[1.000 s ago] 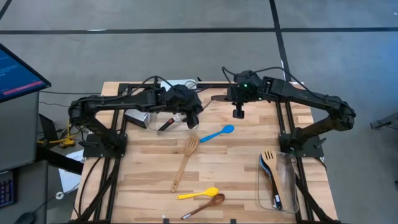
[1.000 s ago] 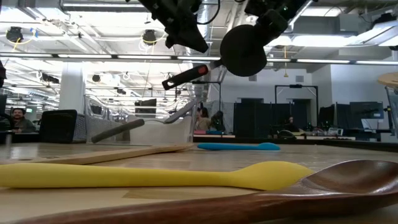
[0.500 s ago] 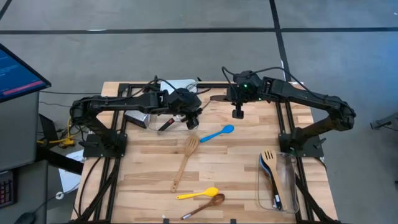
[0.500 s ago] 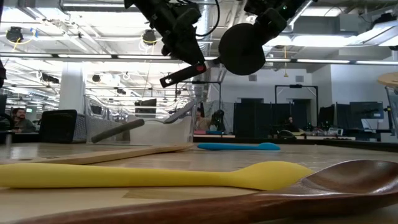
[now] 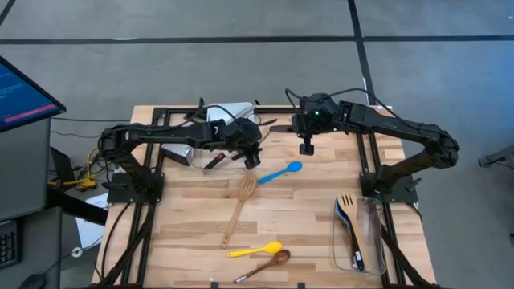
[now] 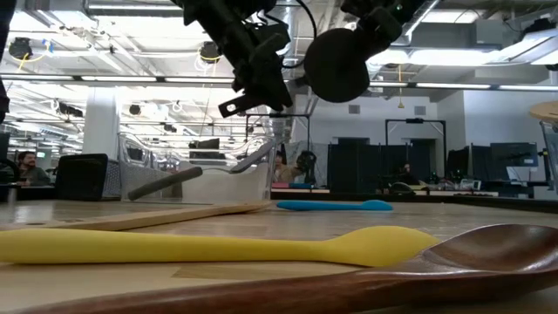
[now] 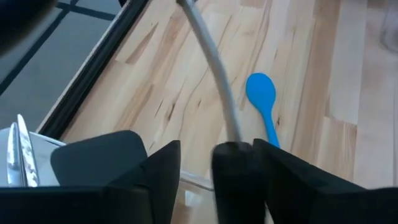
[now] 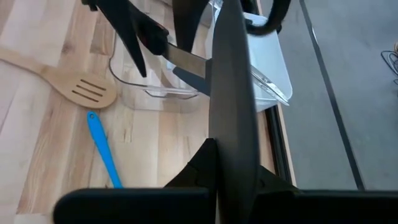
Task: Pick & Place Kitchen Items
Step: Put the solid turner spatula into the top transparent bin, then put the blue spoon into the bottom transparent bin
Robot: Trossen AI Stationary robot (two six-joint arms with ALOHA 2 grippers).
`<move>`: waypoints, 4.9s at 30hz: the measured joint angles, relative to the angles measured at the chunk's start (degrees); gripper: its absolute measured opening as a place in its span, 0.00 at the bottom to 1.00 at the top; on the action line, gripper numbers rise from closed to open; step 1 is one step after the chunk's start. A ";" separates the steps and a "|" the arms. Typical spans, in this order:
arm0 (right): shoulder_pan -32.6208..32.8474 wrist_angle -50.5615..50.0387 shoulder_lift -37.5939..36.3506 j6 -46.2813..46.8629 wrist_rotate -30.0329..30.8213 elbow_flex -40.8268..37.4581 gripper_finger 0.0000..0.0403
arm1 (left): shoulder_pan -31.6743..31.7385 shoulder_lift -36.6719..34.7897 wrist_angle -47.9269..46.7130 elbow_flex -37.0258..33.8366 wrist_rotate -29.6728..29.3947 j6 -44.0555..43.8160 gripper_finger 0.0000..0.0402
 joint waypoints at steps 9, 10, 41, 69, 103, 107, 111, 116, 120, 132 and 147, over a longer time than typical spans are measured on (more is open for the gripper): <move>-0.04 0.02 0.00 0.00 0.11 0.00 0.00 | 0.02 -0.68 0.09 0.02 -0.04 0.02 0.27; -0.04 0.03 -0.01 0.00 0.11 0.00 0.00 | 0.00 -0.68 0.13 0.02 -0.04 0.02 0.24; -0.20 -9.90 -8.45 3.21 4.68 0.00 0.39 | 7.39 -3.79 -4.32 0.00 9.68 2.58 0.10; -0.13 -13.73 -10.26 9.64 4.63 0.00 0.40 | 17.33 -34.97 16.41 -42.04 24.35 -1.69 0.10; -0.04 -13.21 -4.81 9.03 4.46 0.00 0.39 | 18.18 -21.03 36.39 -48.98 13.85 -6.18 0.34; -0.04 -13.33 -4.81 9.03 4.46 0.00 0.39 | 18.14 -21.05 36.47 -48.98 11.61 -5.56 0.46; -0.04 -13.31 -4.81 9.02 4.46 0.00 0.39 | 18.14 -22.80 36.48 -48.98 8.71 -2.01 0.54; -0.04 -13.31 -4.81 9.02 4.46 0.00 0.39 | 18.14 -28.65 36.51 -48.98 3.93 0.33 0.58; -0.04 -13.31 -4.81 9.01 4.46 0.00 0.39 | 18.00 -35.27 37.01 -48.98 5.52 -0.33 0.57; -0.04 -13.07 -4.81 9.05 4.46 0.00 0.39 | 10.73 -49.62 38.71 -48.98 12.13 -9.31 0.43; -0.04 -11.00 -4.76 11.61 4.01 0.00 0.39 | -5.42 -43.60 43.08 -49.00 7.83 -9.42 0.21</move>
